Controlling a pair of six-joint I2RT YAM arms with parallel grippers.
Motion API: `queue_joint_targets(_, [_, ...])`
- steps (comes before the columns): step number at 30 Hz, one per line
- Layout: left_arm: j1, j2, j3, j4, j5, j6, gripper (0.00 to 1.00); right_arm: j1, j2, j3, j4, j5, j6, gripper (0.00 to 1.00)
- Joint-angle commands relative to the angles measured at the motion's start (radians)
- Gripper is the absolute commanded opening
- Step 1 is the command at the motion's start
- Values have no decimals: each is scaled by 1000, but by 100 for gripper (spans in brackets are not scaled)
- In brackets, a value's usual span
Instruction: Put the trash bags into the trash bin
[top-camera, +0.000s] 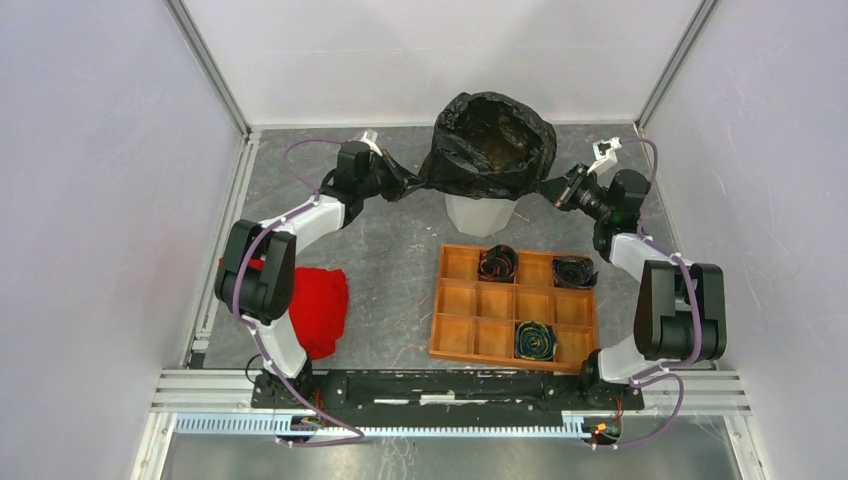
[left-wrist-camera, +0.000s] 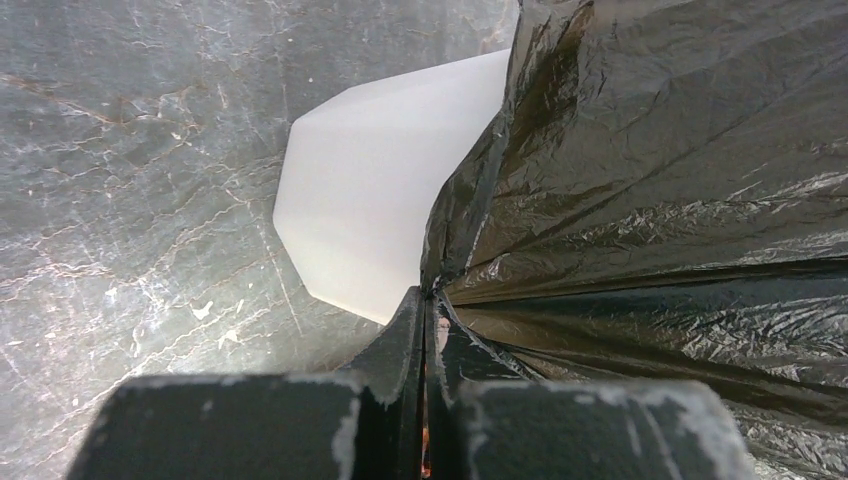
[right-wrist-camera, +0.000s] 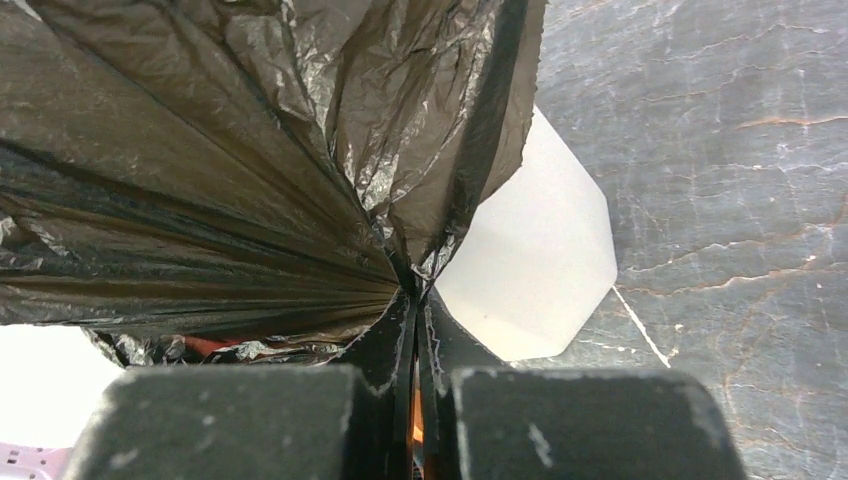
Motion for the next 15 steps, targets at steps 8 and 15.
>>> queue_joint_targets(8, [-44, 19, 82, -175, -147, 165, 2, 30, 40, 65, -135, 71, -149, 10])
queue_joint_targets(15, [-44, 31, 162, -328, -239, 248, 2, 35, 40, 97, -230, 128, -207, 16])
